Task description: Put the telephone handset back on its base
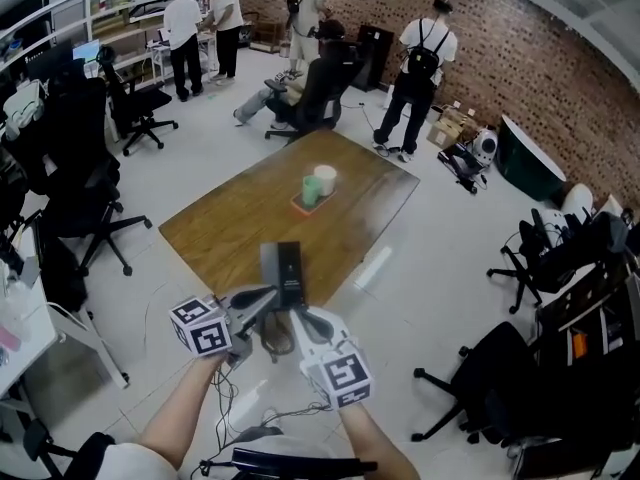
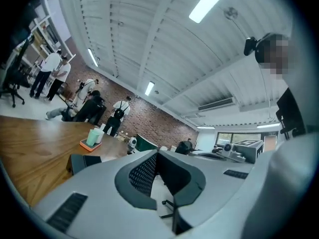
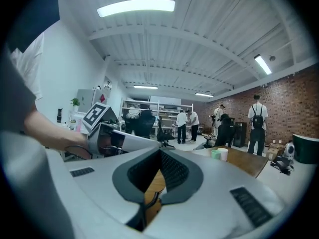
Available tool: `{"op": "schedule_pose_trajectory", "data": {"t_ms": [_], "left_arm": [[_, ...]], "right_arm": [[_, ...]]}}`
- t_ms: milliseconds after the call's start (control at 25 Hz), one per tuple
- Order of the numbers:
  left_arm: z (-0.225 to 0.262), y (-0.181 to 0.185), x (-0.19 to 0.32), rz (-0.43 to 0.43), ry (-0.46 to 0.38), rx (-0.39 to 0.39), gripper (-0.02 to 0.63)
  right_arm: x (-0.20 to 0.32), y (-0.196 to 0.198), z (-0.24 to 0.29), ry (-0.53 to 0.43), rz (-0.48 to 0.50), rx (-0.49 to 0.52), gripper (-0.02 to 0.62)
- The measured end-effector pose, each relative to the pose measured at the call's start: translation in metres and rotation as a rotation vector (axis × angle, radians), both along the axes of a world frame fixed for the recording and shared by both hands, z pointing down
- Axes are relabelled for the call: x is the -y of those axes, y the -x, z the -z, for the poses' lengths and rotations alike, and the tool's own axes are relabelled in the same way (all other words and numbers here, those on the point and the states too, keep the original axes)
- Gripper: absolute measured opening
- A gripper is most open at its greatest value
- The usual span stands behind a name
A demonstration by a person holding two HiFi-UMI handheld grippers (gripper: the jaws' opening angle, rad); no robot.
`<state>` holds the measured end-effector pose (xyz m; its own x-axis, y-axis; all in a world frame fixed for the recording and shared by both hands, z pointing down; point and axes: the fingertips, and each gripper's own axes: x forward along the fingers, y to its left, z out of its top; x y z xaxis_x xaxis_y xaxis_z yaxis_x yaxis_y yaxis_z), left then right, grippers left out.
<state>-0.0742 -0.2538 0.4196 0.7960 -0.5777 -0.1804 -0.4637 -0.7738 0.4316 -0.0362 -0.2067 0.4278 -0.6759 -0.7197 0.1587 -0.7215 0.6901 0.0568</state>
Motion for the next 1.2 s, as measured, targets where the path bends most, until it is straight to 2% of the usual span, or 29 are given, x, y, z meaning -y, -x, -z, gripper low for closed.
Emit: {"op": "schedule_pose_trajectory", "data": {"t_ms": [120,200,320,400,600,720,880,1200], "left_arm": [[0.012,-0.011,-0.025,0.035,-0.024,0.030,0.002],[0.015,-0.020,-0.043,0.054,-0.035,0.084,0.002],[0.023,-0.032,-0.070,0.098,-0.119,0.197,0.002],[0.030,-0.033,-0.088,0.147,-0.182,0.235,0.002],[0.048,-0.037,-0.131,0.262,-0.307,0.277,0.002],[0.053,-0.037,-0.155,0.327,-0.353,0.291,0.002],[0.056,-0.041,-0.186,0.373,-0.373,0.312,0.002],[0.050,-0.053,-0.246,0.407,-0.365,0.322,0.002]], "right_arm": [[-0.019,-0.007,0.007,-0.016,-0.003,0.021,0.005],[-0.031,-0.013,0.009,-0.025,-0.002,0.027,0.005],[-0.049,-0.021,0.013,-0.033,0.001,0.036,0.005],[-0.062,-0.023,0.017,-0.036,0.000,0.051,0.005],[-0.096,-0.029,0.026,-0.055,0.022,0.070,0.004],[-0.121,-0.029,0.031,-0.070,0.043,0.072,0.003],[-0.151,-0.036,0.031,-0.091,0.056,0.062,0.003],[-0.211,-0.053,0.028,-0.104,0.047,0.067,0.003]]}}
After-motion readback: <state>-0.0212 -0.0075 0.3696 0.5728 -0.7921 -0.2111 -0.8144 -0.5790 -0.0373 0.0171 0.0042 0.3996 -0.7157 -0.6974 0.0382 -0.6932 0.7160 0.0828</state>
